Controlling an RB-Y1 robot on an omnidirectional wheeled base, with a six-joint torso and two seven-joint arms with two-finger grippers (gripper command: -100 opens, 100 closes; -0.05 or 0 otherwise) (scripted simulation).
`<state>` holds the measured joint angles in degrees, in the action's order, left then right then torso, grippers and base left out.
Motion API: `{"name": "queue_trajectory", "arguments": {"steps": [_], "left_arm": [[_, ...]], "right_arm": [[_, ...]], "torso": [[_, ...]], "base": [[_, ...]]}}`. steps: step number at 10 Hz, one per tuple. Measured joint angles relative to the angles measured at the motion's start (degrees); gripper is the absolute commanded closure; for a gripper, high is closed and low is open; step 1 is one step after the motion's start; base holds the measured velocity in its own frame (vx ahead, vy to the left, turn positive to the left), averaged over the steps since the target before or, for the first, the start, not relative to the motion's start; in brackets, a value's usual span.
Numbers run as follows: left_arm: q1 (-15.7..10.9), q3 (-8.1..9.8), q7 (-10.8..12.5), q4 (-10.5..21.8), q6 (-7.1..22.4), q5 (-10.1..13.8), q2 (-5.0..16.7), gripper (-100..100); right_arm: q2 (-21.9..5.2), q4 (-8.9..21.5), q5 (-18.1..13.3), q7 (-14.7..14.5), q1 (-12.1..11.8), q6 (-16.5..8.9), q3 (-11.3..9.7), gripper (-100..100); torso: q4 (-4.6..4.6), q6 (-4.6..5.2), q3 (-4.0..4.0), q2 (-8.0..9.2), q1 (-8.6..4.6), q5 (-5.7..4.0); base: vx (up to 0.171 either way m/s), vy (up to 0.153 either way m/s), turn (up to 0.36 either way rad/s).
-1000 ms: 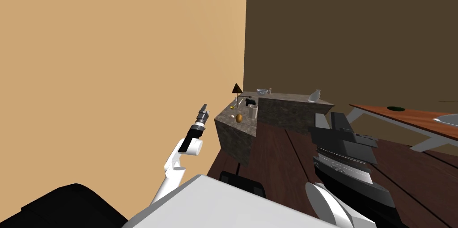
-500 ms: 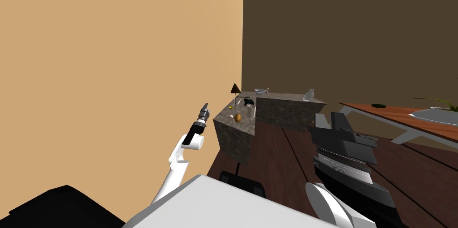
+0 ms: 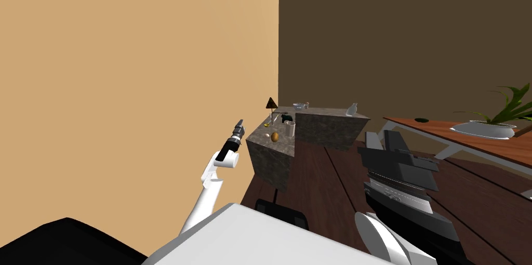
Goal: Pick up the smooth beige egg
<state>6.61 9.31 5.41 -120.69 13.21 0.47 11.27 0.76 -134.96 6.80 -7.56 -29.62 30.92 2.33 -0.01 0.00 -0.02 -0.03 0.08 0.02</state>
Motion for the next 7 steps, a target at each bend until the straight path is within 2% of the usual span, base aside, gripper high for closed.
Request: {"name": "queue_trajectory", "arguments": {"steps": [2,7], "left_arm": [[-1.0,0.11,0.2,0.5,2.8,0.0,0.0,-100],[-5.8,0.17,0.8,2.9,11.1,0.1,-0.5,-100]], "right_arm": [[0.0,0.0,0.0,0.0,0.0,0.0,0.0,0],[0.0,0.0,0.0,0.0,0.0,0.0,0.0,0]], "torso": [[0.00,-0.03,0.00,0.01,-0.04,0.00],[-0.01,-0.01,-0.03,-0.06,0.03,0.01]], "base": [[0.003,0.009,-0.041],[0.010,0.023,-0.086]]}}
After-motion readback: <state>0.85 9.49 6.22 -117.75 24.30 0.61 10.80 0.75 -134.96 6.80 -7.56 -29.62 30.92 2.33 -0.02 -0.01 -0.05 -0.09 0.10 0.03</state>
